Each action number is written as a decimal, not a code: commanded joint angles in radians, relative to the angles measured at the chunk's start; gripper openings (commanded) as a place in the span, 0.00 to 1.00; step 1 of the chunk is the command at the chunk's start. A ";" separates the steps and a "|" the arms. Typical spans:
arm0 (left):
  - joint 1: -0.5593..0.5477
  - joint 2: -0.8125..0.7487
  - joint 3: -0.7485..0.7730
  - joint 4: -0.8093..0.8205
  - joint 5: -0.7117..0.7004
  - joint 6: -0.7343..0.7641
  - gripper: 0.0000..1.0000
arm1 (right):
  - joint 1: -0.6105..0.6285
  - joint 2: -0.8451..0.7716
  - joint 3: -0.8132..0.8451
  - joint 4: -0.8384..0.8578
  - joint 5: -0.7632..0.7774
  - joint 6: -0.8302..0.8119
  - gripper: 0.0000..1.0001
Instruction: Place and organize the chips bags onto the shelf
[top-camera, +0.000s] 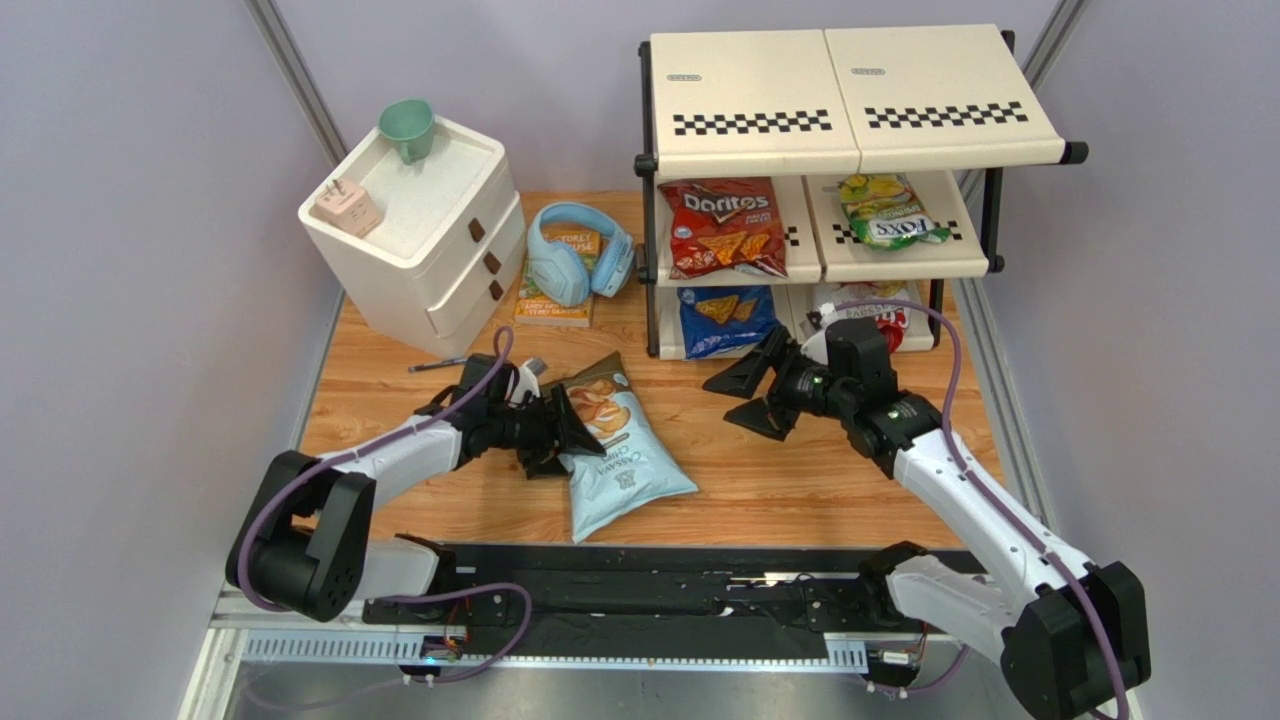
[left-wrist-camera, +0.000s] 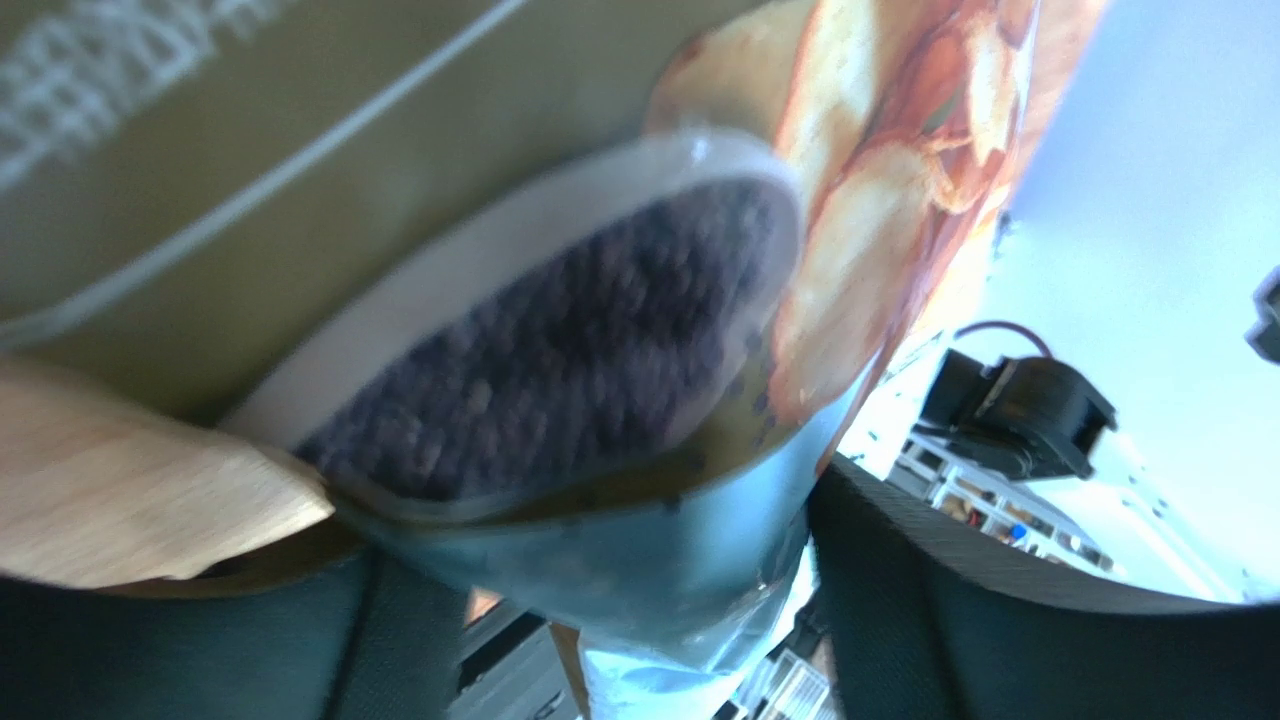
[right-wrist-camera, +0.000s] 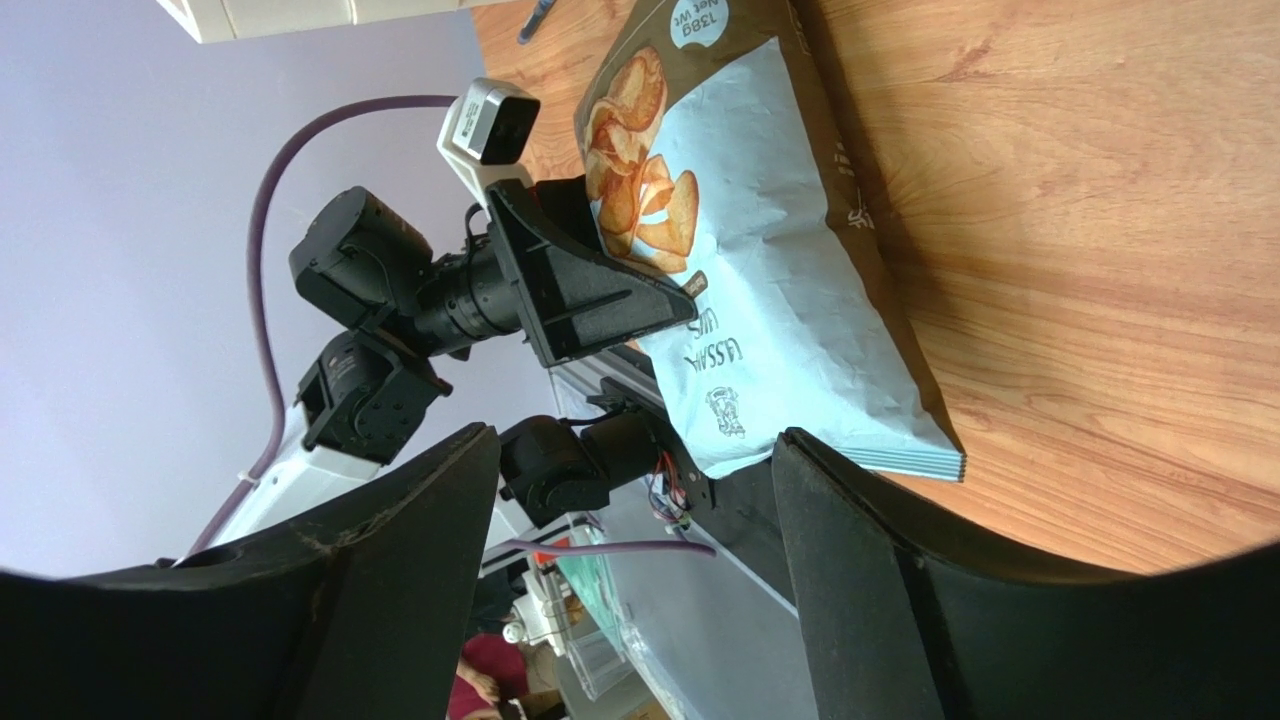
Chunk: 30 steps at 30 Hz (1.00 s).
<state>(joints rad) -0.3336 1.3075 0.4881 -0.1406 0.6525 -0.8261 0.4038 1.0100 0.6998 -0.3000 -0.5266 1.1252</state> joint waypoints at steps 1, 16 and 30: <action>0.001 -0.010 -0.039 0.162 -0.030 -0.079 0.68 | 0.006 -0.031 -0.031 0.097 -0.039 0.042 0.73; -0.059 -0.047 -0.065 0.343 -0.160 -0.361 0.34 | 0.076 -0.200 -0.299 0.083 0.100 0.186 0.80; -0.140 -0.033 0.027 0.237 -0.241 -0.458 0.32 | 0.326 0.153 -0.244 0.515 0.307 0.277 0.82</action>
<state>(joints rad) -0.4549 1.2987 0.4877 0.1371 0.4702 -1.2564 0.6785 1.1027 0.4038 -0.0074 -0.2848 1.3449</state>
